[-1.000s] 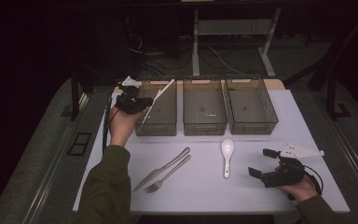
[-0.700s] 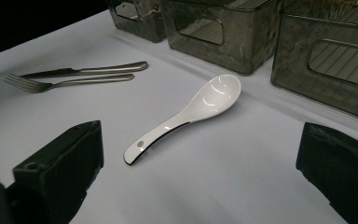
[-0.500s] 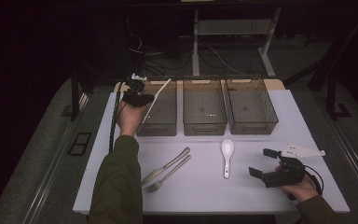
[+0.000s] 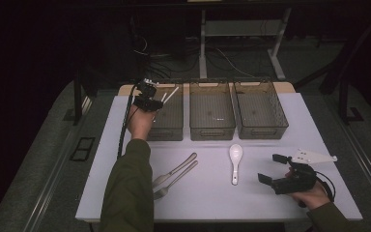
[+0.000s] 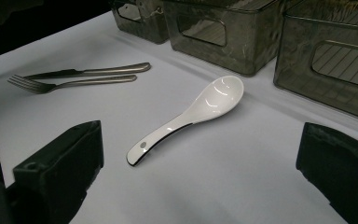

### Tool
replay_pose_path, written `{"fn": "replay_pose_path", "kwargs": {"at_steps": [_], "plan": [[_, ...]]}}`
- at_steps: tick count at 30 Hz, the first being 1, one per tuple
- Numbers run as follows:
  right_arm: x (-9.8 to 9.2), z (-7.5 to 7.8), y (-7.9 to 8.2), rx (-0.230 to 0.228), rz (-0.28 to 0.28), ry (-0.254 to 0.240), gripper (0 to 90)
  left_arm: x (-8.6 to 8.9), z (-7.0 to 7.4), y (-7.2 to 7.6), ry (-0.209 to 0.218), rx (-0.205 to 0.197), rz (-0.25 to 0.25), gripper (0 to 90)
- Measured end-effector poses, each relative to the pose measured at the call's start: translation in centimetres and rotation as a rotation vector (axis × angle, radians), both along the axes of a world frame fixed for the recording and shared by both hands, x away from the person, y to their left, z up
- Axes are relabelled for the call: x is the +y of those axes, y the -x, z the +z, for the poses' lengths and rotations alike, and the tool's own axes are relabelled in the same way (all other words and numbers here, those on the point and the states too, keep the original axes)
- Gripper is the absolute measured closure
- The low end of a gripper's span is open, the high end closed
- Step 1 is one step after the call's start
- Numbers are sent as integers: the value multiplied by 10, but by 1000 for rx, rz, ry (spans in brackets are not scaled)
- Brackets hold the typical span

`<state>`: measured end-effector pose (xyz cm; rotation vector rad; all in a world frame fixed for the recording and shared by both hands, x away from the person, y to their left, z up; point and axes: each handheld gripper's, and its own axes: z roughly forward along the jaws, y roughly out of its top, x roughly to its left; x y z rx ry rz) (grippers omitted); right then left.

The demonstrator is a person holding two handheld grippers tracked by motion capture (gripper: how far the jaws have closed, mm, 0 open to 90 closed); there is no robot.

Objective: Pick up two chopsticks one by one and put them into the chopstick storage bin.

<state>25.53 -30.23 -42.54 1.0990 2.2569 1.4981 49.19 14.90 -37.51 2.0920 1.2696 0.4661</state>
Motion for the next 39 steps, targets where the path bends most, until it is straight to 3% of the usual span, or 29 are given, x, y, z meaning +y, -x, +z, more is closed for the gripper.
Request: {"fn": "replay_pose_path", "kwargs": {"at_steps": [6, 15, 19, 23, 28, 32, 35, 39], "plan": [[0, 0, 0, 0, 1, -2, 8, 0, -2, -1, 15, 7, -6, 853], [0, 0, 0, 1, 1, -3, 8, 0, 7, 5, 38, -19, -42, 832], [0, -1, -1, -5, 1, 0, 8, -1, 16, 13, 62, -38, -78, 786], [0, -1, -2, -2, 2, 2, 8, 0, 27, 21, 117, -45, -114, 729], [0, -1, -2, 7, -2, -4, 8, -2, 36, 33, 126, -72, -164, 648], [1, -1, -2, 7, -3, 0, 8, -3, 37, 43, 171, -84, -206, 578], [0, -1, -2, 8, -8, -4, 8, -4, 37, 51, 166, -86, -241, 520], [0, -1, -2, 8, -7, -1, 8, -5, 35, 65, 194, -99, -256, 468]]}}
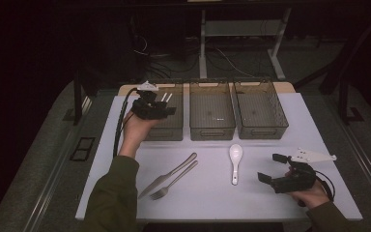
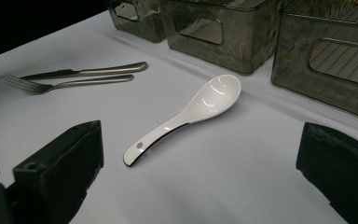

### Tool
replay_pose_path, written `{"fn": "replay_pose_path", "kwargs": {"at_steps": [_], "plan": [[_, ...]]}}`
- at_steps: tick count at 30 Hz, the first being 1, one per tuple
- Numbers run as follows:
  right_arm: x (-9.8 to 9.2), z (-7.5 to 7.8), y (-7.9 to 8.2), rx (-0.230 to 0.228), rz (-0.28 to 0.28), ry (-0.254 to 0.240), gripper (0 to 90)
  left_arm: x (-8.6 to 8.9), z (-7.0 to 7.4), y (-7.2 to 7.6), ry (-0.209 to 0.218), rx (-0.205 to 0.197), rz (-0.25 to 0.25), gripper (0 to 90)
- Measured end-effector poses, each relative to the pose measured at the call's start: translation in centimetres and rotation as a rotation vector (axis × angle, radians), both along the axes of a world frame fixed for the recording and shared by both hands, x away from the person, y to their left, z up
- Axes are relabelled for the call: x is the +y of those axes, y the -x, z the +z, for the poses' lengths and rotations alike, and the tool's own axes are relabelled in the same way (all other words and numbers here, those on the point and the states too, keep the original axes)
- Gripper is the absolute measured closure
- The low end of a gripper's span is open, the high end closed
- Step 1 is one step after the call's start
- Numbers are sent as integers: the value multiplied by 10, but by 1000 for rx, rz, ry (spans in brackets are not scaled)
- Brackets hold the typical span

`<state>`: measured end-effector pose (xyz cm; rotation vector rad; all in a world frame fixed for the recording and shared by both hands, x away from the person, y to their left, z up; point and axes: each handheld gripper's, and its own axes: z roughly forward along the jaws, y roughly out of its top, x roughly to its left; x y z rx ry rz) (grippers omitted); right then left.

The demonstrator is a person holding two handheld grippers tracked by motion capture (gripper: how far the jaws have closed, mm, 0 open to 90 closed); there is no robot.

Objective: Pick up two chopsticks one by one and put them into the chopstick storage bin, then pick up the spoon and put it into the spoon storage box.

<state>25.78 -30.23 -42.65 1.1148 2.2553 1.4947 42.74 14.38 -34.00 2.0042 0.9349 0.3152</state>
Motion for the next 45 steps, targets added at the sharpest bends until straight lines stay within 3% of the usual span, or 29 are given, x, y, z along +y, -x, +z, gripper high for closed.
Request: {"fn": "replay_pose_path", "kwargs": {"at_steps": [10, 31, 45], "plan": [[-1, 1, 2, -11, 0, -3, 8, 1, -7, 35, 28, -29, -46, 403], [0, 0, 2, -5, -3, 0, 8, 1, -36, 102, 17, -14, -113, 352], [0, 1, 3, -8, 0, 4, 8, 10, -57, 137, -24, -4, -147, 507]]}}
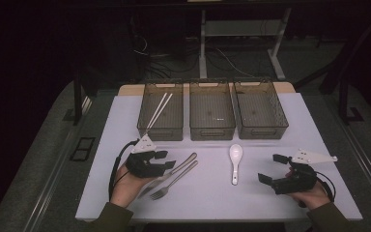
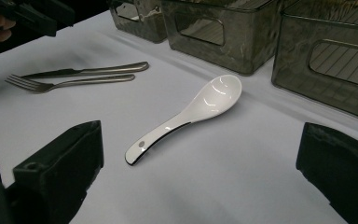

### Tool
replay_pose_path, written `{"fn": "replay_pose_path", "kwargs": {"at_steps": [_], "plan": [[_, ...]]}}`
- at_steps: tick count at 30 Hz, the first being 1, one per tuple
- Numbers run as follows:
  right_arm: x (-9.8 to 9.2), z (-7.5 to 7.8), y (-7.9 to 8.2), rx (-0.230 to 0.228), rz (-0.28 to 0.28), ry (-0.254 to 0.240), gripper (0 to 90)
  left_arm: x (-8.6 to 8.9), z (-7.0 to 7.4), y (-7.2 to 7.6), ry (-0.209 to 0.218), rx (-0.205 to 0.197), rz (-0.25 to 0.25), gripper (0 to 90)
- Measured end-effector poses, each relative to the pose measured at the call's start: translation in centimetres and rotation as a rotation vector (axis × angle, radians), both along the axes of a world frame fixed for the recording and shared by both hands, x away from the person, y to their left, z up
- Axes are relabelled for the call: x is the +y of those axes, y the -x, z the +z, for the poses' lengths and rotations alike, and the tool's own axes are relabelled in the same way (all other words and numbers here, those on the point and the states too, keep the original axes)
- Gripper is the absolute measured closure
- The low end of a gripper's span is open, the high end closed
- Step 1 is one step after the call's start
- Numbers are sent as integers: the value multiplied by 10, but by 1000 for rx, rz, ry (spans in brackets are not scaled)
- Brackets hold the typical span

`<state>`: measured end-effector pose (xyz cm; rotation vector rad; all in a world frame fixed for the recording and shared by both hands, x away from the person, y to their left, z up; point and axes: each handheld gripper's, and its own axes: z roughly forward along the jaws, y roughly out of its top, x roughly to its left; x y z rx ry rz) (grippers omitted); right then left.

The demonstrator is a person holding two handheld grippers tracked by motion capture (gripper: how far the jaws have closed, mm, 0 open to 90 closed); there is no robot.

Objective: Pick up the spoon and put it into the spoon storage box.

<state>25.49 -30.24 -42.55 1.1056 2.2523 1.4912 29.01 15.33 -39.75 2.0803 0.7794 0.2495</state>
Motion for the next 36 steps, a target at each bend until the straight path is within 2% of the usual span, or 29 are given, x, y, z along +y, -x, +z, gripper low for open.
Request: {"fn": "replay_pose_path", "kwargs": {"at_steps": [7, 13, 16, 19, 20, 22, 23, 25, 36], "plan": [[0, 0, 0, 1, -2, 4, 8, 4, -9, 10, -4, 18, -13, 580], [1, 0, 0, -1, 1, 10, 8, -4, -14, 14, -20, 24, -49, 658], [2, -1, 0, 1, 5, 16, 8, -7, -16, 15, -24, 27, -62, 648], [4, 0, -1, 13, 23, 24, 84, -9, -18, 15, -31, 24, -71, 592], [5, 0, -2, 18, 31, 28, 156, -9, -18, 14, -30, 26, -71, 574], [7, 2, -3, 23, 44, 27, 181, -9, -19, 14, -33, 27, -76, 536], [9, 2, -4, 25, 52, 29, 229, -9, -20, 14, -32, 28, -76, 523], [14, 3, -6, 30, 57, 31, 265, -9, -20, 14, -25, 29, -78, 499], [42, 8, -15, 35, 143, 57, 606, -3, -26, 11, -7, 29, -83, 391]]}}
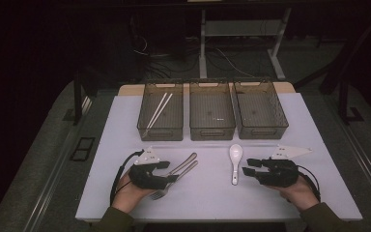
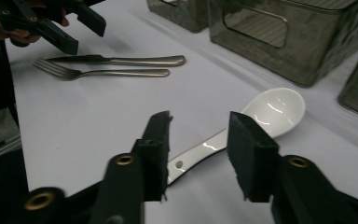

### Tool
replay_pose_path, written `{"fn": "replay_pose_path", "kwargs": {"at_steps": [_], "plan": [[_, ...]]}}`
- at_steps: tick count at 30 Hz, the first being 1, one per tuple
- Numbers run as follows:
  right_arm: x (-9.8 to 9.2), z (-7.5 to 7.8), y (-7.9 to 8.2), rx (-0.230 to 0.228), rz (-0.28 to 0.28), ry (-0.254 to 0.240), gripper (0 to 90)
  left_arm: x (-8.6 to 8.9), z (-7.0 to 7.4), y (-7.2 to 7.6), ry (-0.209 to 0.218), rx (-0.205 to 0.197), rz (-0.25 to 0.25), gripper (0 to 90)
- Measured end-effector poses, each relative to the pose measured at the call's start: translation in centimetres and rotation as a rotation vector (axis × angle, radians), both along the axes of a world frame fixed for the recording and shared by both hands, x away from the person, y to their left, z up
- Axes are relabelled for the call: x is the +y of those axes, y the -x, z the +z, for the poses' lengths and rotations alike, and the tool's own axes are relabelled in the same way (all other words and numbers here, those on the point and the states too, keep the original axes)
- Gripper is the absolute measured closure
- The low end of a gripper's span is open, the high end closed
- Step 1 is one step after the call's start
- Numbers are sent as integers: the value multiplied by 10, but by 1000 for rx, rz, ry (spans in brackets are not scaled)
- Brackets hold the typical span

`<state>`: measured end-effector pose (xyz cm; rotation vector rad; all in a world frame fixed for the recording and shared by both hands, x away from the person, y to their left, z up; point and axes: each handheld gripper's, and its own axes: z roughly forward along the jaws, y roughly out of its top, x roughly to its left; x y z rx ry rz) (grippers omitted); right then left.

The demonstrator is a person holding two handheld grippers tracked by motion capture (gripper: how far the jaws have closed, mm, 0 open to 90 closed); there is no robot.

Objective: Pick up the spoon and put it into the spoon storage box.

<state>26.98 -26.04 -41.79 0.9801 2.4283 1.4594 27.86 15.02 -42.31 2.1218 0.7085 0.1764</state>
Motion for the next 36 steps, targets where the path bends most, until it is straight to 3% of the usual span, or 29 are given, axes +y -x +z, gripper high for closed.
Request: {"fn": "replay_pose_path", "kwargs": {"at_steps": [10, 15, 19, 24, 32, 36], "plan": [[30, -2, -16, 30, 85, 43, 894, 2, -3, 3, 27, -16, -6, 275], [46, -8, -23, 50, 112, 104, 898, 3, -2, 3, 42, -34, -7, 186], [56, -12, -27, 61, 120, 142, 898, 4, -3, 2, 36, -52, 2, 127], [60, -18, -28, 88, 125, 194, 898, 2, -5, 0, 16, -46, 16, 0], [62, -23, -24, 95, 136, 284, 898, 3, -3, 0, 9, -49, 12, 0], [60, -23, -22, 95, 128, 304, 898, 4, -4, 0, 3, -49, 10, 0]]}}
